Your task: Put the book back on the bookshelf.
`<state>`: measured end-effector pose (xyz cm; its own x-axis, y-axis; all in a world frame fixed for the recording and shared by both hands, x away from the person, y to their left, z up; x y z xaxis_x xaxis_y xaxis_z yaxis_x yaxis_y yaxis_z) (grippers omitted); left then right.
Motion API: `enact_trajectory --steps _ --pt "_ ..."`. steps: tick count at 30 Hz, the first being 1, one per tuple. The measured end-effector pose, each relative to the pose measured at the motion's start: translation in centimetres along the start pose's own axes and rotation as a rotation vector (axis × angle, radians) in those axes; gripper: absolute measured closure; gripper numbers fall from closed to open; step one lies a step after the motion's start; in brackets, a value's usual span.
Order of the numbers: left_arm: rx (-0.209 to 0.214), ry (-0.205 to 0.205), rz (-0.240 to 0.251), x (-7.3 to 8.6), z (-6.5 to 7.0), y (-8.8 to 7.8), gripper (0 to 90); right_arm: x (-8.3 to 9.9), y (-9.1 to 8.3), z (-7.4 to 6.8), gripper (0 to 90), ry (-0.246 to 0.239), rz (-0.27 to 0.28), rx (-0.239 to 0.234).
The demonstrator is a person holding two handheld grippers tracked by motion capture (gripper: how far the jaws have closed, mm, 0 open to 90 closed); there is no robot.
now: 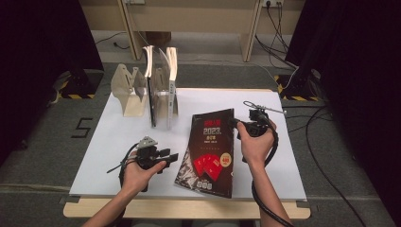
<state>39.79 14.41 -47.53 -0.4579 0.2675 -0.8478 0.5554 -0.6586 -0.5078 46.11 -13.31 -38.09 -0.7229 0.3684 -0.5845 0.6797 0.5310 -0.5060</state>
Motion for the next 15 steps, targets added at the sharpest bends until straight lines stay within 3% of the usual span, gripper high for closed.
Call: enact_trajectory --steps 1,3,5,15 --pt "0.021 0.026 0.021 -0.8 0.5 0.1 52.1 -0.2 -0.1 -0.1 87.3 -0.008 0.015 0.005" --pt "0.042 0.038 0.042 -1.6 0.8 0.1 50.2 -0.5 -0.2 -0.5 87.3 -0.003 0.037 0.006" --pt "0.033 0.071 0.057 -2.4 1.1 0.1 48.8 -0.7 -0.2 -0.9 87.3 -0.02 0.065 0.015" --pt "0.033 0.093 0.102 -5.8 1.8 0.3 43.0 -2.0 0.1 -2.5 87.3 -0.039 0.126 0.037"
Point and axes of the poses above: each handheld gripper's, and its own axes: y roughly forward along the jaws, x roughly out of its underside, z roughly to its right, the point moved 5 cm from there along y, roughly forward along the jaws, and after that the axes turned 13 degrees about y, right-handed, at the moved point
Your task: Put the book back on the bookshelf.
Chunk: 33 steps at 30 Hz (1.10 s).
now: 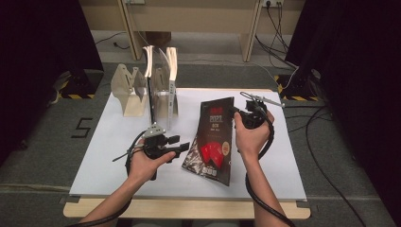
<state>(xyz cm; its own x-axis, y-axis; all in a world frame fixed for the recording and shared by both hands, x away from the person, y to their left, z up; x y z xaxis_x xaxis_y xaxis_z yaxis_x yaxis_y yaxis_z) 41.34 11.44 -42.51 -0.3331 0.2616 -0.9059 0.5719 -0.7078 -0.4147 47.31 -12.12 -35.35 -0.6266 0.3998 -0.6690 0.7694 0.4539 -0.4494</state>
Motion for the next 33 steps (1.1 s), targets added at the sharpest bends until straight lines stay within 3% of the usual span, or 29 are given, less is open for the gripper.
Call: enact_trajectory --steps 14,24,33 --pt "0.008 0.031 0.014 -2.9 1.1 1.3 40.5 -1.0 0.6 -1.6 87.2 -0.012 0.042 0.014" --pt "0.013 0.026 0.044 -4.8 2.0 2.1 38.8 -1.3 0.8 -2.8 87.2 -0.032 0.072 0.014" --pt "0.01 0.031 0.074 -6.1 2.7 1.5 37.7 -1.0 0.9 -5.2 87.1 -0.047 0.095 -0.008"
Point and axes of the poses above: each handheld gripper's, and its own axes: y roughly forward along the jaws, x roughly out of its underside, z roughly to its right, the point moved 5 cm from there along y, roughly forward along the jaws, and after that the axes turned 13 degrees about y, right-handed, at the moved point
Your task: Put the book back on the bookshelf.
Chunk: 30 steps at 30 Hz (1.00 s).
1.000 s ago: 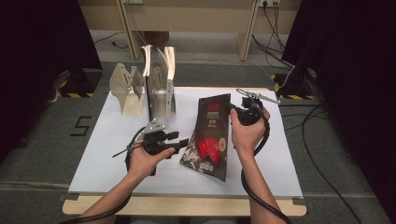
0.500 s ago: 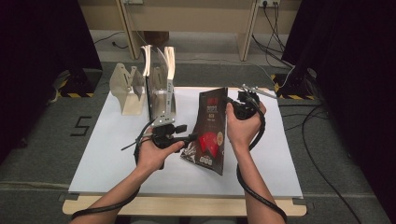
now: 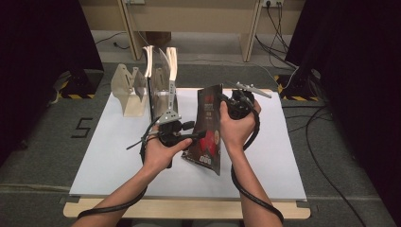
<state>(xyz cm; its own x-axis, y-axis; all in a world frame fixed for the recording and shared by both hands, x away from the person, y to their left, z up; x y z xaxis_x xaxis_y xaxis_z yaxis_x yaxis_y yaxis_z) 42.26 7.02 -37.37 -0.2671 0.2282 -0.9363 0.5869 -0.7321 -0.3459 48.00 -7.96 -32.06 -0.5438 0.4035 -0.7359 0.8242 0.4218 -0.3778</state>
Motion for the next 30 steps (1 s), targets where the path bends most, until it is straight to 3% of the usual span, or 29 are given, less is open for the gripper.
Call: enact_trajectory --steps 6,17,22,24,30 --pt "-0.011 -0.006 -0.005 -1.0 0.2 0.4 34.9 0.0 0.2 -1.2 86.9 -0.009 0.012 -0.005" --pt "0.004 0.008 -0.027 -2.1 0.8 1.9 33.6 0.2 0.6 -1.8 86.5 -0.009 -0.004 -0.01" --pt "-0.009 0.026 -0.039 -2.5 1.0 2.5 33.4 0.1 0.6 -1.8 86.5 -0.01 -0.003 -0.011" --pt "-0.039 0.045 -0.048 -2.8 1.0 3.1 33.4 0.2 0.7 -2.0 86.4 -0.013 -0.005 -0.009" --pt "-0.071 0.053 -0.076 -3.1 1.2 4.3 33.4 0.1 0.8 -2.3 86.3 -0.01 -0.004 -0.01"
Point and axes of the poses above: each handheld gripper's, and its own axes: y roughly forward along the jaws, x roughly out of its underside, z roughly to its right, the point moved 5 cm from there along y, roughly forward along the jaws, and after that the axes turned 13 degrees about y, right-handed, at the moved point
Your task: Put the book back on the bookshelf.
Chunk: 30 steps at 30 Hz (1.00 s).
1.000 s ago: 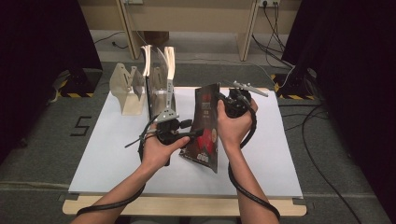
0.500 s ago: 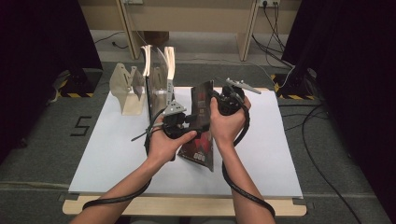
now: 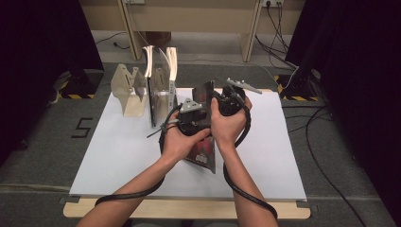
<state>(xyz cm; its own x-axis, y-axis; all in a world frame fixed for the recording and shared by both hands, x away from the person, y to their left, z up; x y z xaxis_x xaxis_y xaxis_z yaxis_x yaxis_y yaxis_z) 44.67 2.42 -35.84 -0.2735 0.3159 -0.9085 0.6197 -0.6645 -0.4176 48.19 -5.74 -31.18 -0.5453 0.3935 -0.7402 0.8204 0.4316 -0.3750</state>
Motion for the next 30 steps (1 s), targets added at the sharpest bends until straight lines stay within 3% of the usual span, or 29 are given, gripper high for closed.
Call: enact_trajectory --steps 4,9,15,22,25,26,29,30 --pt "-0.04 0.009 -0.033 0.6 0.2 0.6 39.6 0.0 0.0 -0.2 86.4 -0.003 0.0 -0.001" --pt "-0.035 -0.024 -0.061 1.2 0.2 0.2 49.5 0.3 0.1 -0.4 86.5 -0.012 -0.012 -0.003" --pt "0.016 -0.124 -0.104 2.2 -0.5 -1.1 68.9 1.1 0.2 -1.1 86.1 -0.043 -0.04 -0.015" --pt "0.01 -0.099 -0.114 3.7 -1.7 -2.6 84.7 2.0 0.6 -2.2 79.4 -0.114 -0.085 -0.03" --pt "0.019 -0.11 -0.112 4.2 -2.1 -3.0 86.1 2.2 0.8 -2.4 74.8 -0.144 -0.106 -0.048" --pt "0.028 -0.118 -0.109 4.5 -2.3 -3.2 86.2 2.3 0.7 -2.5 72.1 -0.155 -0.114 -0.074" --pt "0.043 -0.116 -0.098 5.1 -2.8 -3.9 86.3 2.1 0.0 -2.4 67.4 -0.129 -0.105 -0.138" --pt "0.046 -0.112 -0.09 5.1 -2.8 -4.1 86.3 2.0 -0.3 -2.3 67.3 -0.101 -0.098 -0.161"
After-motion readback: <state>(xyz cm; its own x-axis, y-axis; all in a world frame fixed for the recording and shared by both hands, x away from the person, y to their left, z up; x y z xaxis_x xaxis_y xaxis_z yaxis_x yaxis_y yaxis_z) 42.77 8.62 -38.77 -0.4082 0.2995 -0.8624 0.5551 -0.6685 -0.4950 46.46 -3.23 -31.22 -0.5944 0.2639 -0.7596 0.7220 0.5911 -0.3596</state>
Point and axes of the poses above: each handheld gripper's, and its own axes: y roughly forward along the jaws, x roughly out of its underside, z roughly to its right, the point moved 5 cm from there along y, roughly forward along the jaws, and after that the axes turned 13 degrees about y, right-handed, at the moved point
